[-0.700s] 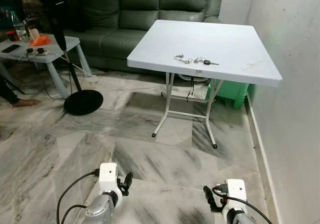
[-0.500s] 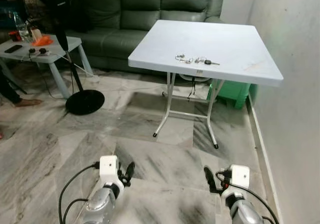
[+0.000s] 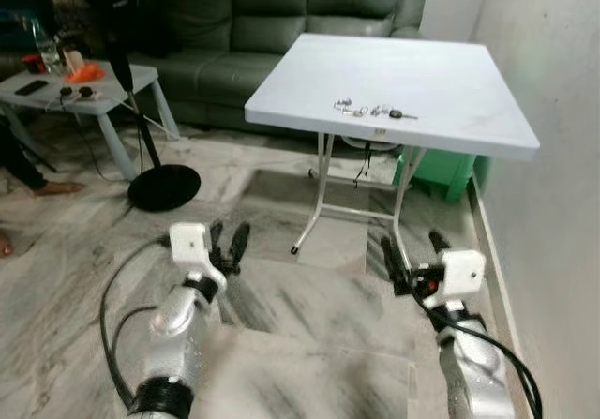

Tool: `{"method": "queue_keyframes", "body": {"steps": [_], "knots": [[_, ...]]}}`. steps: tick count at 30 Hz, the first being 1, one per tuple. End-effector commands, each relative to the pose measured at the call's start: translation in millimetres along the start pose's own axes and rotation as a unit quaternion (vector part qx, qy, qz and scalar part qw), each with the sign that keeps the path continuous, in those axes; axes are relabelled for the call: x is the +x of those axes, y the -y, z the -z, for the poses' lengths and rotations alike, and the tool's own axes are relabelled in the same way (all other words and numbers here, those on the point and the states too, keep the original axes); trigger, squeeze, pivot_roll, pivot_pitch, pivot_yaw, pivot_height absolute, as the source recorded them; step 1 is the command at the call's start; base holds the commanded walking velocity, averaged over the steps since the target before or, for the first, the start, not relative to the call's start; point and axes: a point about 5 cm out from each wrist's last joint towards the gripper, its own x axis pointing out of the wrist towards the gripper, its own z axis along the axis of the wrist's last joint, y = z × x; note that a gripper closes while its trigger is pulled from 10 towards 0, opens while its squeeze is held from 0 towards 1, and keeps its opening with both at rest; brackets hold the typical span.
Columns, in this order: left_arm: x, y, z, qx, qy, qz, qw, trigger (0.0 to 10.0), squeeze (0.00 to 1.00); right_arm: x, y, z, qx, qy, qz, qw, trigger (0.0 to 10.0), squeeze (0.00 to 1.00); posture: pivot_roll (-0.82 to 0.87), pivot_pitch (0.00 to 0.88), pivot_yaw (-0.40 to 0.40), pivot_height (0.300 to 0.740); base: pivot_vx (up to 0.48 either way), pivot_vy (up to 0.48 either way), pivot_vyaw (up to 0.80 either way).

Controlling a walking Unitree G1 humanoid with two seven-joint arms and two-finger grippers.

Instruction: Hang keys on a hook

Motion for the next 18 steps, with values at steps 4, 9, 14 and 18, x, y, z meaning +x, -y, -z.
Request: {"method": "queue_keyframes", "body": {"steps": [4,9,14,18], "knots": [[-16.1,15.8,-6.7,-0.055,0.014,0.015,0.998,10.0,0.0,-9.4,-19.0,-21.1,0.03,0.027,-0.003,0.999,10.0,0.0,0.0,0.0,0.042,0.74,0.0,0.0,0.0],[-28.4,20.9,4.7,-0.058,-0.018,0.011,0.998,10.0,0.0,-23.2,-29.6,-10.3,0.027,-0.01,-0.014,0.999,10.0,0.0,0.01,0.0,0.041,0.74,0.0,0.0,0.0],[-28.8,18.2,3.9,-0.062,-0.035,0.008,0.997,10.0,0.0,-20.8,-29.0,-9.2,0.032,-0.027,-0.01,0.999,10.0,0.0,0.01,0.0,0.041,0.74,0.0,0.0,0.0],[-26.5,15.2,1.6,-0.061,-0.044,0.004,0.997,10.0,0.0,-13.1,-25.2,-16.0,0.03,-0.024,-0.008,0.999,10.0,0.0,0.02,0.0,0.041,0.74,0.0,0.0,0.0]]}}
